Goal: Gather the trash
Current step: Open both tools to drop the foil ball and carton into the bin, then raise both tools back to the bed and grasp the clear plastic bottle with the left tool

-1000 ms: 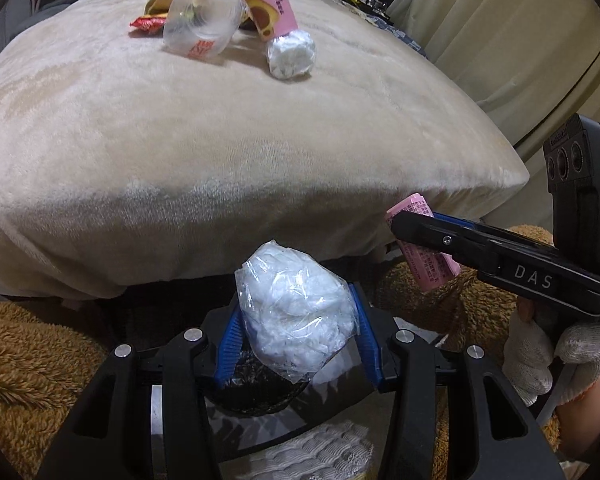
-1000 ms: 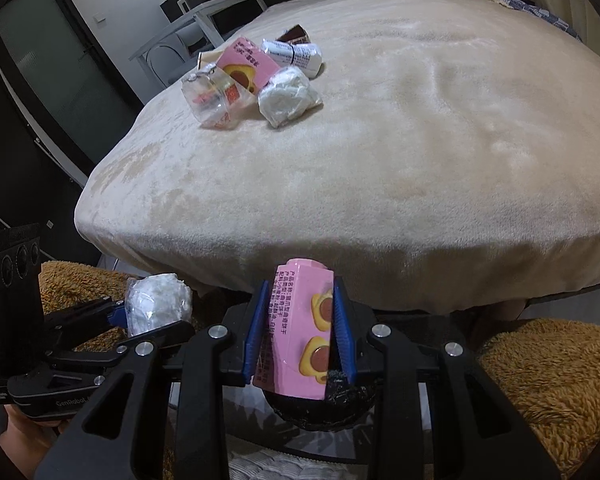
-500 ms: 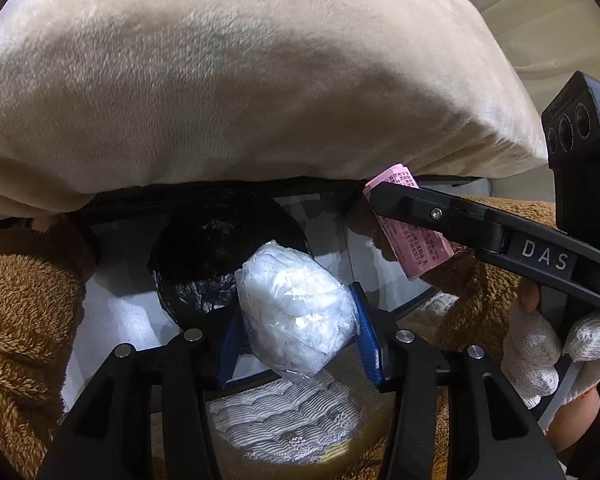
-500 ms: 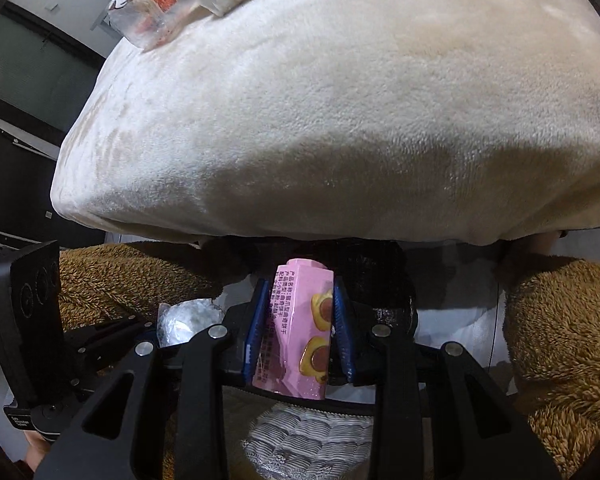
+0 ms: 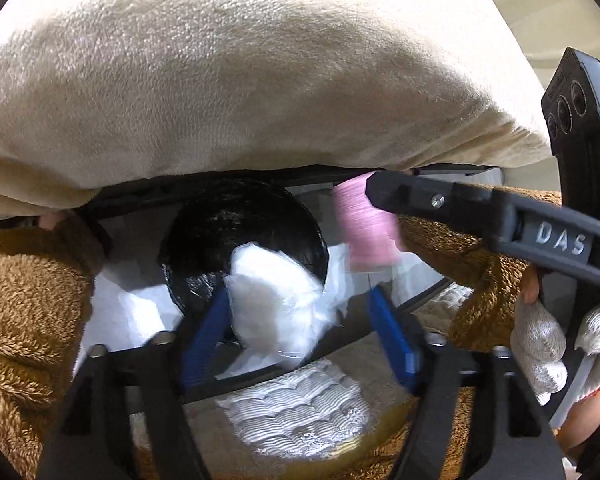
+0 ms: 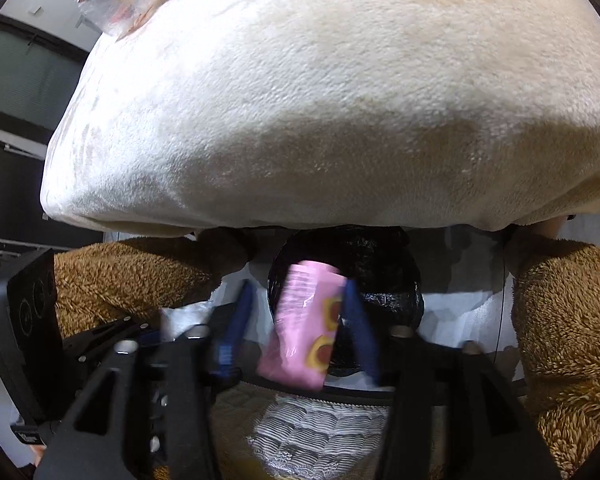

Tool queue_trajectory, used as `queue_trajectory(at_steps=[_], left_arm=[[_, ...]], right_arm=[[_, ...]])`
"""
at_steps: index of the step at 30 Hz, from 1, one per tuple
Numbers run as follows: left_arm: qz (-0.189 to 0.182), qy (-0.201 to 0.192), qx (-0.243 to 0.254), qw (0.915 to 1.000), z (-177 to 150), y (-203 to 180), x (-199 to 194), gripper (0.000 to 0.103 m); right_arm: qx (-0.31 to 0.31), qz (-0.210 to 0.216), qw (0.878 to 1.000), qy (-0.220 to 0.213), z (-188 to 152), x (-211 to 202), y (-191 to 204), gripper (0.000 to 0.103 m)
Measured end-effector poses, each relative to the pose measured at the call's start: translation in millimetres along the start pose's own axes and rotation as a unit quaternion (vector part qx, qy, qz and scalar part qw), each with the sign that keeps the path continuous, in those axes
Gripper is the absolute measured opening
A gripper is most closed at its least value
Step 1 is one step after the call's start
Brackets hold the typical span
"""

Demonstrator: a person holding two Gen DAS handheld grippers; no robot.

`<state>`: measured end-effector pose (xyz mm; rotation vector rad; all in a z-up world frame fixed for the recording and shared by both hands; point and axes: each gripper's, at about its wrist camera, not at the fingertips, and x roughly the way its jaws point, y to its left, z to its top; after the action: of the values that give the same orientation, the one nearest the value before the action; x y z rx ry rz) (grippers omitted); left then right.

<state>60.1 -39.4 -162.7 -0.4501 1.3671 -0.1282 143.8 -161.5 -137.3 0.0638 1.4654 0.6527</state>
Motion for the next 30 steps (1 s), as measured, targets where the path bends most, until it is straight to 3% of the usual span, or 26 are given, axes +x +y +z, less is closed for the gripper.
queue_trajectory(at_steps=[17, 24, 30], left_arm=[[0.003, -0.025, 0.001, 0.9997, 1.1, 2.5, -18.0, 0.072], [-0.003, -0.052, 0.011, 0.9986, -0.9, 1.3, -29.0, 0.072], [-0.019, -0.103, 0.026, 0.9941, -4.9, -1.7, -51.0, 0.072]], right_arm=[[-0.021, -0.015, 0.999, -0.047, 1.2, -21.0, 4.5, 0.058], [-0.048, -0.02, 0.994, -0.095, -4.9, -39.0, 14.2, 0.058], [-0.077, -0.01, 0.984, -0.16, -14.9, -67.8, 19.8, 0.058]])
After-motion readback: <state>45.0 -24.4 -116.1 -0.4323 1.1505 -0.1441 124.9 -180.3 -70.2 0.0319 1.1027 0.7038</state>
